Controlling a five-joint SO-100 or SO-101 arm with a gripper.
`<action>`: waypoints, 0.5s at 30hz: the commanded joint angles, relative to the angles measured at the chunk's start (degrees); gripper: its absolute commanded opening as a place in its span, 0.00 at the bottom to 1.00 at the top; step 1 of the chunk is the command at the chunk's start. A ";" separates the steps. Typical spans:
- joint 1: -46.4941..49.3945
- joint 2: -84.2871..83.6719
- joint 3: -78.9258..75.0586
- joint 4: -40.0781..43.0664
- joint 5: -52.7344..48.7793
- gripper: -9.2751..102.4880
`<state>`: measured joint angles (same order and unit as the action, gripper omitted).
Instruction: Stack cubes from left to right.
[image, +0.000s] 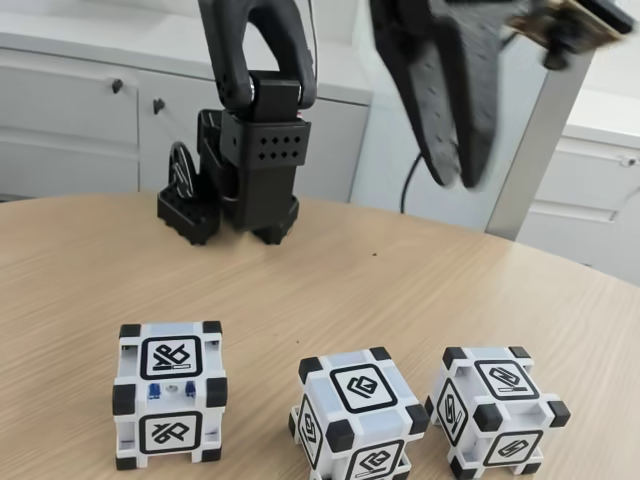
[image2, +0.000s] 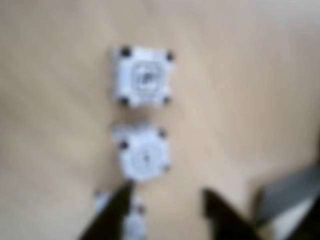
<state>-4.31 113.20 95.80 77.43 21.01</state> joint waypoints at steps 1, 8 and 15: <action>-0.26 -6.86 -4.04 -0.79 5.54 0.32; -10.72 -15.12 -4.04 -0.88 15.56 0.44; -15.03 -16.00 -4.04 -3.60 19.95 0.48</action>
<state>-18.98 97.12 94.83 75.94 39.29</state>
